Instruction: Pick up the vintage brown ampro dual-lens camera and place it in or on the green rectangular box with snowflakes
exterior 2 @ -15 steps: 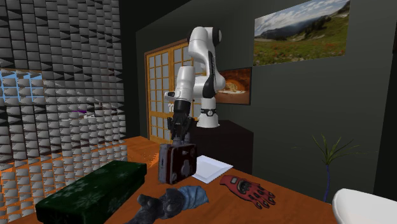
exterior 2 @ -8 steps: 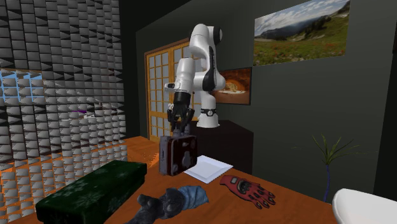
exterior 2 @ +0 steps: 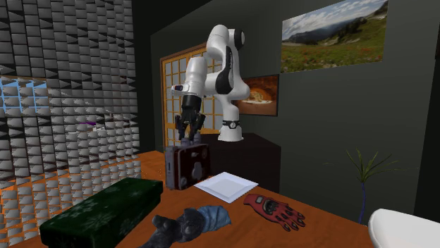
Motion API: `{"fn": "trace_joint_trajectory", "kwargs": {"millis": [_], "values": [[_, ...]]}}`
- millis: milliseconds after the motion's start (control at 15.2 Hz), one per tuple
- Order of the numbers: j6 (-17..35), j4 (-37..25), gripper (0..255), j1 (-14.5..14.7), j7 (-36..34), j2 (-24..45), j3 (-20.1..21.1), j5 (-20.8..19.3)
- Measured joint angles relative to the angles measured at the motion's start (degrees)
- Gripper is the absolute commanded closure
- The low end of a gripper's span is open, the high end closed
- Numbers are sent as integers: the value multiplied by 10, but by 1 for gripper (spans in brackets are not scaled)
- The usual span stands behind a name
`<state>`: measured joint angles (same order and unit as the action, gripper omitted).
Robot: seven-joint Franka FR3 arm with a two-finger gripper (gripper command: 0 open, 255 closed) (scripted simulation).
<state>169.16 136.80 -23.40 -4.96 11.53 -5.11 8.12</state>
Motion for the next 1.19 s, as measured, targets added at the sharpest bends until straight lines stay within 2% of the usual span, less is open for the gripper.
{"fn": "trace_joint_trajectory", "kwargs": {"millis": [132, 594, 924, 1188], "values": [[-18, -35, 255, -32, 43, 17, 10, 23], [-77, -155, 255, -114, 142, 85, 25, 64], [-137, -278, 255, -162, 188, 154, 27, 74], [-138, -309, 255, -174, 201, 185, 31, 79]]}}
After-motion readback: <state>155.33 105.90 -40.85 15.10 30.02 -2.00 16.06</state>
